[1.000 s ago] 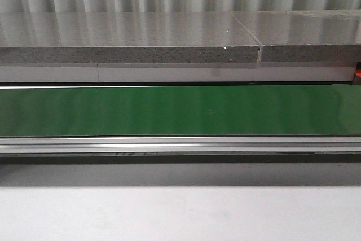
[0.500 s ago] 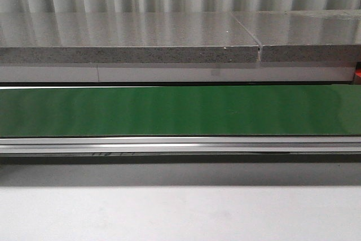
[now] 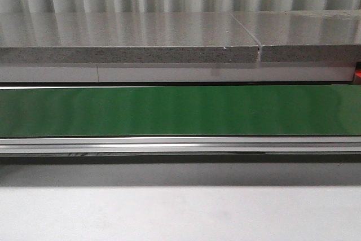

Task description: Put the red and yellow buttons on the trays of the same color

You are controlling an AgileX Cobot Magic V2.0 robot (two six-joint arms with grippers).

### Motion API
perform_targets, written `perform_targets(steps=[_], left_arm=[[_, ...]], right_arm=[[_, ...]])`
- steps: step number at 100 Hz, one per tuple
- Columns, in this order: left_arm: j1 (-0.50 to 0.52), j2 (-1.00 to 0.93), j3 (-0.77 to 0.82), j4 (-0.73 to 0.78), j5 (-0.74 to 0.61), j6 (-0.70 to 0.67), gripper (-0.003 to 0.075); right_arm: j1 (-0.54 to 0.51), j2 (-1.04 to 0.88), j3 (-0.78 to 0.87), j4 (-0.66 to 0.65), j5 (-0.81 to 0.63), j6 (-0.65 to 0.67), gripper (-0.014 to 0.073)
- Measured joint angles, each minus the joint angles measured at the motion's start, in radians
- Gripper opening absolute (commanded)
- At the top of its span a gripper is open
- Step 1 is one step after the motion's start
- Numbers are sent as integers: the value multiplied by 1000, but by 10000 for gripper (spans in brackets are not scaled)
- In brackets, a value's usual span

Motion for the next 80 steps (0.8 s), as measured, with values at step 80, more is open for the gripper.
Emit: perform_targets(steps=[80], left_arm=[[0,0,0,0,0,0,-20]], right_arm=[[305,-464,0,29,78,-63,541]])
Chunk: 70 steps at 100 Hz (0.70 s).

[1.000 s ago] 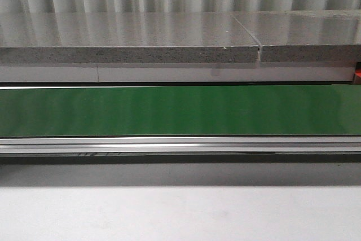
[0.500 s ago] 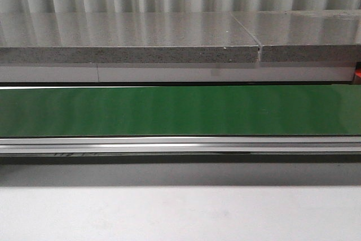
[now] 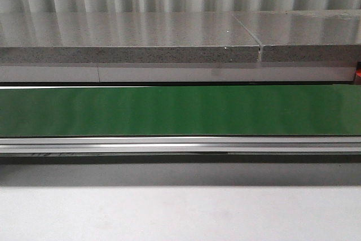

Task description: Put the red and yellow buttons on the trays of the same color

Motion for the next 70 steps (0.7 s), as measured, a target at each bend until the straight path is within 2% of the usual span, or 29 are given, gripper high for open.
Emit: perform_targets(steps=[17,38,52,70], left_arm=[[0,0,0,0,0,0,-20],[0,0,0,0,0,0,-20],[0,0,0,0,0,0,-20],[0,0,0,0,0,0,-20]], right_arm=[[214,-89,0,1,-21,-77,541],[402,-204,14,1,-32,-186,541],[476,-324,64,1,-48,-209,541],[494,-510,167,2,-48,-218,541]])
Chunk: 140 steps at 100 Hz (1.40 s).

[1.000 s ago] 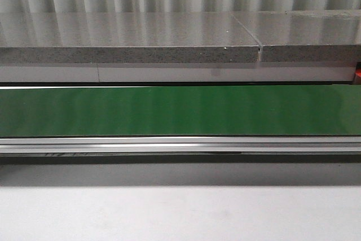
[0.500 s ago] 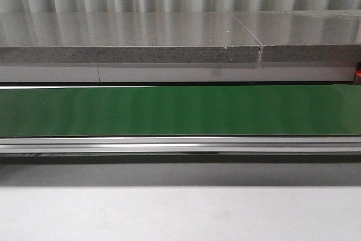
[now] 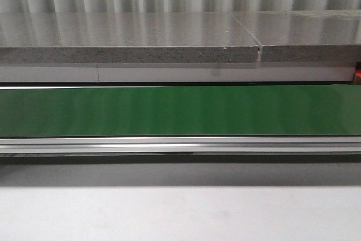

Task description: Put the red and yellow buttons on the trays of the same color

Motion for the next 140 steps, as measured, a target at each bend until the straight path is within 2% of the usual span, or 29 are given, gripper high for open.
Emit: perform_targets(steps=[21,28,35,58,140], left_arm=[[0,0,0,0,0,0,-20],[0,0,0,0,0,0,-20],[0,0,0,0,0,0,-20],[0,0,0,0,0,0,-20],[0,0,0,0,0,0,-20]], right_arm=[[0,-224,90,0,37,0,539],[0,-278,99,0,56,0,505],[0,-314,103,0,74,0,411],[0,-340,103,0,105,0,-76],[0,-340,103,0,107,-1,-67]])
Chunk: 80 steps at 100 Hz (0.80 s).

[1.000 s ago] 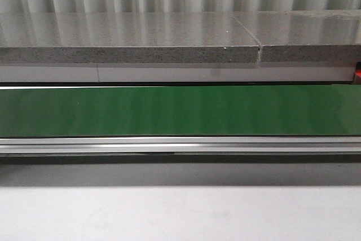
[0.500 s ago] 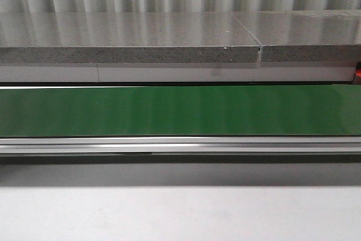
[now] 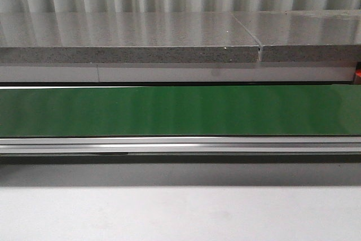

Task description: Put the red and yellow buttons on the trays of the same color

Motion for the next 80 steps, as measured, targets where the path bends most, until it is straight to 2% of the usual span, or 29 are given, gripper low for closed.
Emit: perform_targets(steps=[18,33,58,80], left_arm=[[0,0,0,0,0,0,-20],[0,0,0,0,0,0,-20],[0,0,0,0,0,0,-20],[0,0,0,0,0,0,-20]], right_arm=[[0,0,13,0,-7,0,-67],[4,-4,71,-5,-85,4,-67],[14,-73,231,-118,-202,179,-67],[14,-176,370,-135,-281,216,-67]])
